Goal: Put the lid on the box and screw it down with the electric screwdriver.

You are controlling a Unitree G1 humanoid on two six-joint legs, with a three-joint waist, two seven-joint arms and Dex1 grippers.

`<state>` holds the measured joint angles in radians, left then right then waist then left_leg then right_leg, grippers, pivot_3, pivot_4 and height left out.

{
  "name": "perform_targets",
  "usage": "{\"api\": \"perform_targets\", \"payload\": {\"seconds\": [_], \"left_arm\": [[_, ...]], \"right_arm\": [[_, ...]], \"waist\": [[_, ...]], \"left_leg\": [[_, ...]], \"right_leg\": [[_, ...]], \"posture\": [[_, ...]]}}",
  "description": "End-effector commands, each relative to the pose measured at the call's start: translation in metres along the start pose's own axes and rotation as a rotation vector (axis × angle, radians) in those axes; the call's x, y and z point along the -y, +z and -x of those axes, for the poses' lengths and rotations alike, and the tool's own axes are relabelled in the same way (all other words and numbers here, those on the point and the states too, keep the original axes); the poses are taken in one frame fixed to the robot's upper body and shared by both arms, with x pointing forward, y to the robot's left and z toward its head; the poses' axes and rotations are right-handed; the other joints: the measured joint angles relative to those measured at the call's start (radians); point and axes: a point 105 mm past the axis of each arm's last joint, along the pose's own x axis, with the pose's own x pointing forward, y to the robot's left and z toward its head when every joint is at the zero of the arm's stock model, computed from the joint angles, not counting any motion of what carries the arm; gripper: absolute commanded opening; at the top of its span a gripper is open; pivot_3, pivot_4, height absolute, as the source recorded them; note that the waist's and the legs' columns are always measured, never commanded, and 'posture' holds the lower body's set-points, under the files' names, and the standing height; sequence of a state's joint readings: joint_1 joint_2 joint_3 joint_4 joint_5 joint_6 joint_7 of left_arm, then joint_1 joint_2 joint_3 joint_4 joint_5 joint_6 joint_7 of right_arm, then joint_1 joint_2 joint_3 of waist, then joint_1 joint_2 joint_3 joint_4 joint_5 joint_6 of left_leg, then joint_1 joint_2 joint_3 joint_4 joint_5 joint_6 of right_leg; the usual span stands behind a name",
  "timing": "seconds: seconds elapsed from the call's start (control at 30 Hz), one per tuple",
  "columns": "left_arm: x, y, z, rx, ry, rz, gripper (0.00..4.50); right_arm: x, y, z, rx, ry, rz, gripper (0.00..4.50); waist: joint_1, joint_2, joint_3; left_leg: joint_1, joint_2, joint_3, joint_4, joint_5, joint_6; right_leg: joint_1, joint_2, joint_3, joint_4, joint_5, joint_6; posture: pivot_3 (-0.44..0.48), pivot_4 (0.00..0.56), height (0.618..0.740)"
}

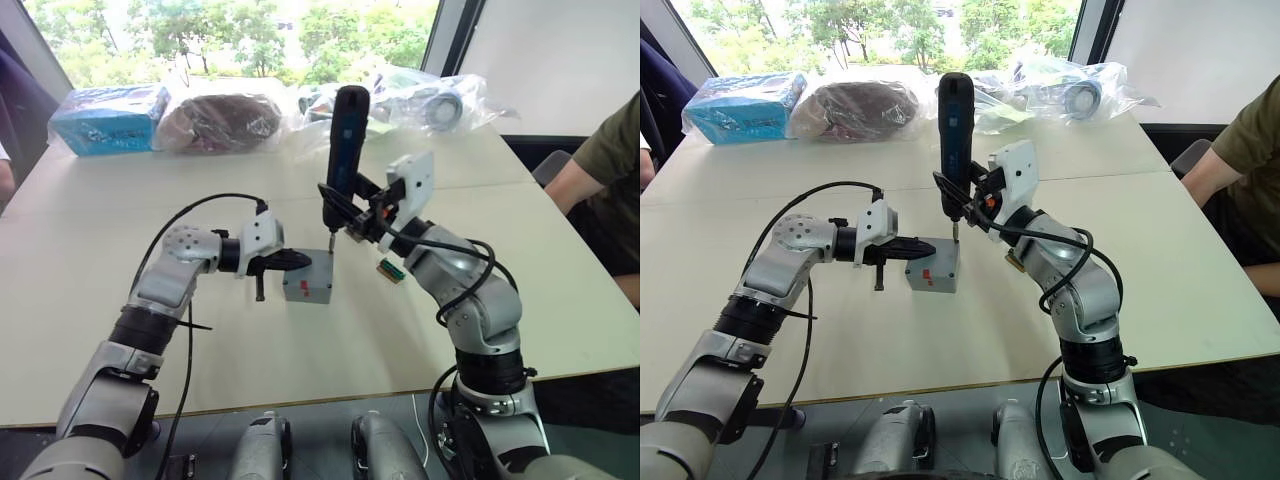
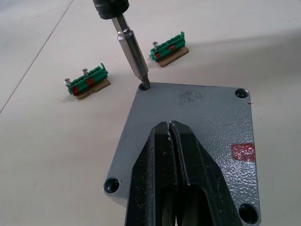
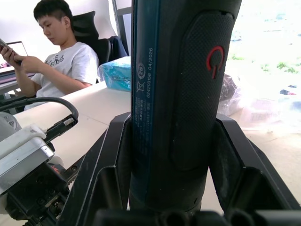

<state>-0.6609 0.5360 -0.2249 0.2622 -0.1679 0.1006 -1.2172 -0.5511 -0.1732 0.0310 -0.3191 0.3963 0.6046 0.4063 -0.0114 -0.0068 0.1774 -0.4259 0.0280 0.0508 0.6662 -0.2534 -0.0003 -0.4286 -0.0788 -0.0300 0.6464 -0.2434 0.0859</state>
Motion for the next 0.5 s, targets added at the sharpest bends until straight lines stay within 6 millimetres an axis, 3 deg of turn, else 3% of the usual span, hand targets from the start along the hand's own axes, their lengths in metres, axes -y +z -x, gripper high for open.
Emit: {"api": "perform_targets", "payload": {"seconds": [0.03,0.27,0.5], "left_arm": [[0.011,-0.015,-0.002,-0.072,-0.044,0.016,0.00],[0.014,-0.015,-0.002,-0.072,-0.049,0.019,0.00],[0.013,-0.014,-0.004,-0.071,-0.048,0.023,0.00]], "right_arm": [[-0.003,0.018,0.000,0.084,0.014,0.057,1.72],[-0.001,0.009,0.002,0.059,0.011,0.100,1.72],[-0.017,-0.009,0.003,-0.006,0.078,0.044,1.72]], "waist": [[0.000,0.000,0.000],[0.001,0.000,0.000],[0.000,-0.001,-0.002]], "left_leg": [[0.000,0.000,0.000,0.000,0.000,0.000],[0.000,0.000,0.000,0.000,0.000,0.000],[0.001,0.000,0.000,0.000,0.000,0.000]], "right_leg": [[0.000,0.000,0.000,0.000,0.000,0.000],[0.000,0.000,0.000,0.000,0.000,0.000],[0.001,0.000,0.000,0.000,0.000,0.000]], "posture": [[0.000,0.150,0.740],[0.000,0.150,0.740],[0.000,0.150,0.740]]}}
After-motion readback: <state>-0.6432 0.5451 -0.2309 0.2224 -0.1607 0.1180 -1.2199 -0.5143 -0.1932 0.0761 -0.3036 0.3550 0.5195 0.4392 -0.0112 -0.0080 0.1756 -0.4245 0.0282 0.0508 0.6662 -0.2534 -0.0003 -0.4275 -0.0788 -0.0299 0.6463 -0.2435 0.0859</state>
